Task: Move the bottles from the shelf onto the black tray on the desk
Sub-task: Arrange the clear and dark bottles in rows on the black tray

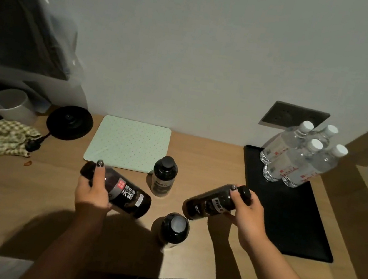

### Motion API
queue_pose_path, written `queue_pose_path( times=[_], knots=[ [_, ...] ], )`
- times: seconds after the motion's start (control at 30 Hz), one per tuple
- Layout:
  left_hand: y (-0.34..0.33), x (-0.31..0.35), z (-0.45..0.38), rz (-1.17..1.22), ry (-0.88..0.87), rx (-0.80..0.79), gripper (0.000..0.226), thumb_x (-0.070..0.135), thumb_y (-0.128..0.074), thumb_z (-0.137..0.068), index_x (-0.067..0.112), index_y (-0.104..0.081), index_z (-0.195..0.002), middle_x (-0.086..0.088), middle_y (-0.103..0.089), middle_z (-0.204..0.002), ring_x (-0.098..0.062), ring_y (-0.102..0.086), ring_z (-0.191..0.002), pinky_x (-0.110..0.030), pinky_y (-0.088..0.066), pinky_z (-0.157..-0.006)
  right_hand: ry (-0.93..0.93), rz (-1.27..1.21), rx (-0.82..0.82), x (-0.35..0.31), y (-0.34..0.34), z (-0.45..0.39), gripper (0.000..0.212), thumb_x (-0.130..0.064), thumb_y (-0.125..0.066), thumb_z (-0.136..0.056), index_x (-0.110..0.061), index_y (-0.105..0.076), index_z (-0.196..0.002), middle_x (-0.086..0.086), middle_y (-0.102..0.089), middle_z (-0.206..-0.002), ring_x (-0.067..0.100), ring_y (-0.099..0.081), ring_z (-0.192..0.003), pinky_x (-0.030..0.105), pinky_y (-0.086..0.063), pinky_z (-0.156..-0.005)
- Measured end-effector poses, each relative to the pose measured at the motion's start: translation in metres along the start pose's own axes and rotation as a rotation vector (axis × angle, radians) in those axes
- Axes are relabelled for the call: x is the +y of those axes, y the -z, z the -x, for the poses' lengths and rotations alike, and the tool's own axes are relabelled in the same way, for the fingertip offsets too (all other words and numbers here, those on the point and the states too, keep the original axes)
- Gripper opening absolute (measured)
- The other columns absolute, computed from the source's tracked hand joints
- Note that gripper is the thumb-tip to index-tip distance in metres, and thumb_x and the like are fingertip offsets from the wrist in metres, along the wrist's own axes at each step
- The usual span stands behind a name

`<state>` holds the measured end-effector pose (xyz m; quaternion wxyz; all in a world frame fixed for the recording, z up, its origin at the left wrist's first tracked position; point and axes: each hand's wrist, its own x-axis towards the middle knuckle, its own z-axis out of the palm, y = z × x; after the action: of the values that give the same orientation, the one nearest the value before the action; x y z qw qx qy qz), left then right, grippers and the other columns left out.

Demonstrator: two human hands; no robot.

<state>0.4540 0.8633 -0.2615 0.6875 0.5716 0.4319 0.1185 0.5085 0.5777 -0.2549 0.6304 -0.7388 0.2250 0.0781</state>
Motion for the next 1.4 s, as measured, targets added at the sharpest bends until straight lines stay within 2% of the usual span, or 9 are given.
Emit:
queue_pose_path(
  times=[0.17,0.33,0.57,0.67,0.8,0.9,1.07,1.23,1.4],
  knots=[
    [-0.029,0.045,0.034,0.059,-0.079,-0.127,0.036,0.038,-0.042,-0.099,0.012,-0.051,-0.123,-0.008,-0.061,-0.107,-0.014,-0.061,-0.088,-0.024,-0.044,-0.059,-0.124,-0.193,0.105,0.0,0.02,-0.009,0.026,-0.03,-0.054,-0.093,-0.017,-0.057,-0.115,0.009,-0.064,-0.108,0.026,-0.062,-0.1,0.044,-0.056,-0.083],
    [-0.074,0.063,0.068,0.03,-0.13,-0.262,0.036,0.042,-0.042,-0.098,0.018,-0.057,-0.12,-0.005,-0.067,-0.105,-0.018,-0.064,-0.098,-0.036,-0.053,-0.074,-0.262,-0.453,0.137,-0.008,0.056,-0.017,0.022,-0.026,-0.053,-0.095,-0.012,-0.057,-0.112,0.015,-0.065,-0.108,0.031,-0.065,-0.1,0.048,-0.056,-0.084],
    [-0.158,0.046,0.123,-0.154,-0.286,-0.326,0.031,0.048,-0.048,-0.092,0.023,-0.063,-0.101,-0.003,-0.07,-0.099,-0.02,-0.066,-0.094,-0.042,-0.051,-0.082,-0.227,-0.495,0.178,-0.016,0.149,-0.041,0.027,-0.025,-0.059,-0.093,-0.011,-0.058,-0.116,0.014,-0.068,-0.106,0.031,-0.067,-0.096,0.05,-0.056,-0.084],
    [-0.205,0.029,0.143,-0.288,-0.31,-0.465,0.03,0.052,-0.046,-0.092,0.027,-0.06,-0.103,0.0,-0.069,-0.103,-0.019,-0.065,-0.098,-0.05,-0.051,-0.09,-0.229,-0.46,0.211,-0.017,0.191,-0.056,0.016,-0.026,-0.061,-0.092,-0.014,-0.059,-0.102,0.013,-0.069,-0.098,0.029,-0.069,-0.09,0.045,-0.059,-0.076],
    [-0.274,0.0,0.161,-0.434,-0.322,-0.595,0.053,0.062,-0.053,-0.08,0.021,-0.055,-0.113,-0.002,-0.067,-0.106,-0.02,-0.064,-0.1,-0.053,-0.05,-0.092,-0.173,-0.378,0.272,-0.02,0.234,-0.073,0.012,-0.022,-0.063,-0.09,-0.015,-0.06,-0.099,0.011,-0.069,-0.093,0.023,-0.068,-0.076,0.044,-0.058,-0.075],
    [-0.318,-0.023,0.159,-0.477,-0.295,-0.601,0.076,0.076,-0.055,-0.059,0.02,-0.054,-0.112,-0.001,-0.067,-0.107,-0.022,-0.064,-0.1,-0.052,-0.052,-0.089,-0.157,-0.368,0.262,-0.018,0.259,-0.082,0.017,-0.02,-0.063,-0.09,-0.016,-0.061,-0.106,0.009,-0.069,-0.096,0.023,-0.068,-0.084,0.045,-0.058,-0.078],
    [-0.37,-0.049,0.16,-0.554,-0.338,-0.622,0.033,0.039,-0.068,-0.084,0.017,-0.054,-0.104,-0.004,-0.065,-0.106,-0.022,-0.062,-0.1,-0.049,-0.05,-0.092,-0.16,-0.332,0.19,-0.006,0.287,-0.087,0.006,-0.019,-0.061,-0.091,-0.016,-0.061,-0.096,0.009,-0.067,-0.097,0.023,-0.065,-0.091,0.047,-0.056,-0.084],
    [-0.388,-0.059,0.159,-0.679,-0.387,-0.686,0.036,0.031,-0.072,-0.083,0.012,-0.057,-0.109,-0.002,-0.066,-0.105,-0.019,-0.063,-0.1,-0.038,-0.053,-0.087,-0.176,-0.273,0.179,0.014,0.297,-0.1,0.013,-0.02,-0.064,-0.089,-0.014,-0.061,-0.1,0.01,-0.066,-0.1,0.026,-0.065,-0.093,0.044,-0.059,-0.074],
    [-0.387,-0.071,0.172,-0.723,-0.447,-0.735,0.04,0.024,-0.073,-0.082,0.017,-0.058,-0.119,0.007,-0.062,-0.107,-0.01,-0.059,-0.1,-0.017,-0.045,-0.08,-0.156,-0.17,0.18,0.018,0.295,-0.114,0.005,-0.023,-0.064,-0.088,-0.024,-0.059,-0.088,0.007,-0.066,-0.097,0.023,-0.063,-0.09,0.048,-0.057,-0.081]
  ],
)
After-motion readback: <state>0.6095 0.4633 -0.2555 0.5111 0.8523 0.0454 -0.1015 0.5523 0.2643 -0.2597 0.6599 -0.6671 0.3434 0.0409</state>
